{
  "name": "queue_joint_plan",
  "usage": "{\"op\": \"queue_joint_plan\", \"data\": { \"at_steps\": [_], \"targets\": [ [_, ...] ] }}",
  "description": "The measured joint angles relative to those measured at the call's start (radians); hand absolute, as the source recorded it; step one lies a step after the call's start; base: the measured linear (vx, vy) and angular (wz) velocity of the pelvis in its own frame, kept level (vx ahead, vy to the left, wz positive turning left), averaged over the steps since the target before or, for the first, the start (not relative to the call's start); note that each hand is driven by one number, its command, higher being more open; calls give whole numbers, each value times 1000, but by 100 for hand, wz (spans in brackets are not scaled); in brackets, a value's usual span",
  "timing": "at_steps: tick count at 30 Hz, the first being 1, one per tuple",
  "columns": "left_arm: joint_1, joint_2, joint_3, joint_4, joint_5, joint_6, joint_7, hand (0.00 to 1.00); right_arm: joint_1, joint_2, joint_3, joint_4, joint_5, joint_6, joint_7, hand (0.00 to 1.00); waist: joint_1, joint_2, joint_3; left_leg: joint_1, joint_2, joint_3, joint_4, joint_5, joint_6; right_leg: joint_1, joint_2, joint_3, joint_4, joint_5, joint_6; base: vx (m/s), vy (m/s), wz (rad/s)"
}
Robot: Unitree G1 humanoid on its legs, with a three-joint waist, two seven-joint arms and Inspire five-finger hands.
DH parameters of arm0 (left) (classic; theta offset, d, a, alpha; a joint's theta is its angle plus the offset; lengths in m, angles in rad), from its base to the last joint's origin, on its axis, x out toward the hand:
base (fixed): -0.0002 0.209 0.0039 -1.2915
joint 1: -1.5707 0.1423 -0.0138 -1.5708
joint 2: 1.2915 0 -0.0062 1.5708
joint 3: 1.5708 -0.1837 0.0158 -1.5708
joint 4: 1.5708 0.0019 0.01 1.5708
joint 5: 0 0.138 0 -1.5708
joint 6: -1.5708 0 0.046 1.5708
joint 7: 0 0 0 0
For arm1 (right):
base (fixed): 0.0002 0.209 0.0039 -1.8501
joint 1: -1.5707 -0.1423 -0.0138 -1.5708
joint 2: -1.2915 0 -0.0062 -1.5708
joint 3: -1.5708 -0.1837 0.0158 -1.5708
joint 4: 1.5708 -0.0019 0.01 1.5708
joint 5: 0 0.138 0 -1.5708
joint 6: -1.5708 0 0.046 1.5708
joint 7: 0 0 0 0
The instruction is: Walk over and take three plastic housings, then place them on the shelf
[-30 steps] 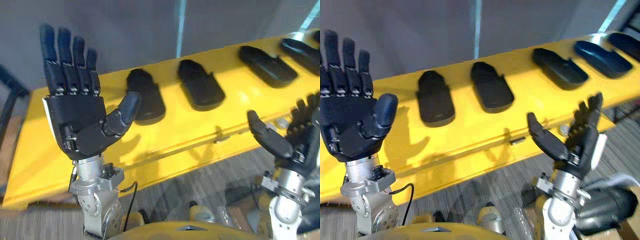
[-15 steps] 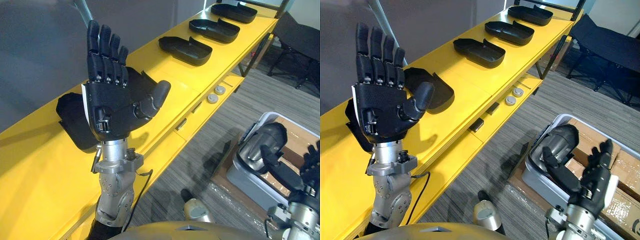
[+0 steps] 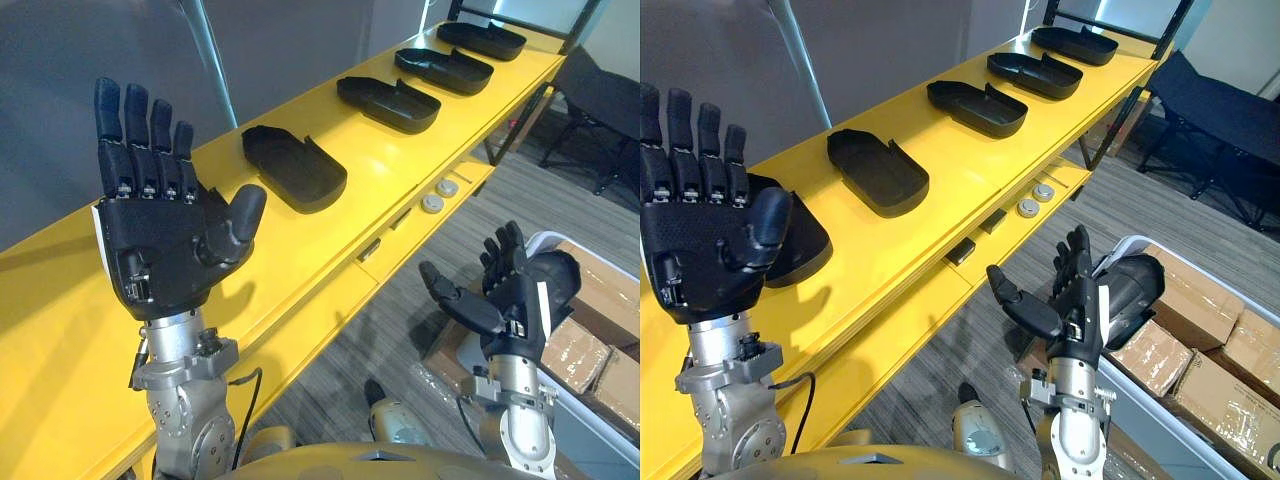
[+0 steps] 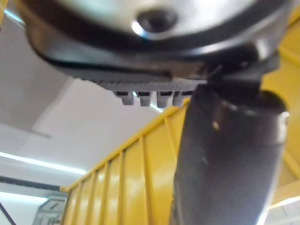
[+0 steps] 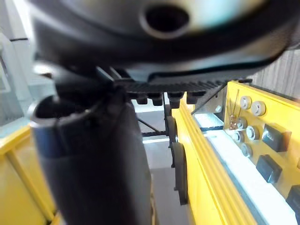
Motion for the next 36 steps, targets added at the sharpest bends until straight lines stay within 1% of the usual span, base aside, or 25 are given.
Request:
{"op": "queue_joint_plan", "data": {
  "at_steps": [1,2,5,7,8,9,11,12,13,14,15,16,17,18,19,20,21,22,23,25,26,28,30,32,36],
  "targets": [
    [9,-2,0,-19,61,-11,31,100,-6,1,4,-1,28,-13,9,100,-3,7,9,-8,16,21,-7,14,12,16,-16,-13,-59,2,-4,-264,12,-57],
    [8,-3,4,-32,102,-12,41,100,-24,-2,21,-3,41,-27,10,100,-2,13,11,-17,48,52,-18,35,11,-32,-12,-84,57,-28,-50,-200,19,-55],
    [-7,22,32,-34,126,-3,55,100,-100,-35,84,0,26,-33,11,100,8,15,11,-14,117,89,-50,81,-15,-70,-47,-200,345,-96,-115,-97,-66,-60],
    [-30,21,59,-25,123,21,56,100,-167,-55,130,15,6,-30,-5,100,29,11,10,-20,166,109,-50,98,-44,-42,-133,-242,460,-133,-119,-88,-210,-53],
    [-30,20,84,-15,113,39,55,100,-212,-56,157,52,-16,-21,-28,100,43,5,6,-21,199,122,-59,115,-74,4,-215,-258,460,-132,-120,-89,-327,-50],
    [-31,19,89,-9,106,43,54,100,-230,-55,162,71,-20,-16,-38,100,53,2,4,-20,212,129,-64,123,-89,20,-246,-261,450,-131,-120,-84,-356,-66],
    [-30,18,96,-1,83,72,57,100,-266,-52,164,134,-50,-6,-72,100,72,-3,1,-30,256,145,-76,152,-142,59,-300,-265,374,-111,-103,-74,-404,-53],
    [-30,24,97,-1,77,98,61,100,-265,-40,162,163,-72,10,-93,100,76,-21,-6,-38,273,145,-89,178,-187,89,-306,-263,294,-25,-74,-98,-657,-39],
    [-32,25,92,19,72,117,61,100,-250,-37,146,182,-89,28,-111,100,75,-30,-14,-40,299,133,-117,209,-212,110,-286,-279,243,-129,27,-82,-579,-37],
    [-30,17,84,31,67,131,60,100,-239,-42,130,188,-89,35,-115,100,74,-18,-14,-39,314,124,-142,229,-215,112,-272,-290,227,-164,49,-80,-674,-50],
    [-21,-15,69,52,38,172,56,100,-222,-72,80,188,-88,56,-121,100,60,23,-8,-27,347,113,-216,286,-211,99,-236,-335,201,-217,72,-53,-417,-46],
    [-16,-30,69,55,37,190,59,100,-222,-86,60,188,-88,63,-116,100,47,43,-5,-25,361,113,-238,313,-207,91,-221,-346,198,-229,69,-61,-459,-43],
    [-16,-55,69,64,31,221,66,100,-215,-116,13,189,-88,78,-108,100,10,67,15,-23,381,113,-248,372,-178,93,-197,-358,197,-241,56,-98,-451,-18],
    [-15,-67,69,78,-9,234,58,100,-196,-125,-33,189,-87,87,-104,100,-18,67,37,-35,392,110,-201,427,-107,121,-184,-361,180,-248,43,-104,-409,-15],
    [-12,-68,70,82,-37,234,51,100,-182,-125,-48,188,-88,87,-103,100,-28,59,46,-46,392,104,-164,450,-73,139,-183,-360,162,-252,36,-106,-302,-39],
    [-3,-74,71,93,-66,233,38,100,-155,-139,-78,187,-88,87,-100,100,-27,46,58,-44,366,58,-141,375,-87,151,-186,-339,133,-251,26,-80,-117,-58],
    [4,-74,71,96,-76,231,29,100,-150,-152,-89,188,-87,87,-98,100,-23,53,58,-35,335,34,-141,342,-94,145,-181,-319,125,-245,18,-167,-48,-107],
    [22,-73,71,97,-76,225,17,100,-147,-175,-104,187,-87,87,-85,100,-18,75,56,-26,262,13,-135,290,-58,115,-164,-271,116,-232,11,-202,7,-112],
    [26,-67,71,109,-76,209,-2,100,-134,-189,-106,187,-74,87,-77,100,-21,90,47,-24,241,24,-134,211,1,89,-151,-243,110,-233,0,-191,21,-104],
    [22,-69,70,129,-76,188,-42,100,-110,-202,-101,188,-27,89,-41,100,-19,97,47,-6,185,-6,-143,134,4,59,-152,-215,95,-232,3,-91,63,-75],
    [14,-64,71,143,-71,186,-62,100,-100,-202,-101,190,-9,91,-23,100,-18,102,53,0,160,-30,-165,103,-23,59,-162,-206,59,-207,10,-66,132,-69],
    [13,-56,72,165,-70,187,-66,100,-97,-197,-80,198,3,92,-4,100,-6,101,52,2,122,-38,-171,101,-28,67,-189,-201,-11,-122,20,-30,199,-60],
    [-2,-51,47,196,-71,200,-96,100,-106,-192,-38,224,13,94,-5,100,-3,91,60,-2,116,-34,-171,131,-87,81,-200,-217,-76,-48,62,5,155,-32],
    [-23,-30,12,212,-53,233,-108,100,-158,-192,-5,273,23,100,-25,100,2,87,66,-15,114,-46,-168,134,-113,84,-206,-255,-109,-12,63,-4,60,-9],
    [-97,32,-65,224,-22,276,-173,100,-366,-150,2,470,42,101,-99,100,19,75,111,-23,115,-62,-142,120,-132,127,-212,-311,-158,32,61,-52,39,7]
  ]
}}
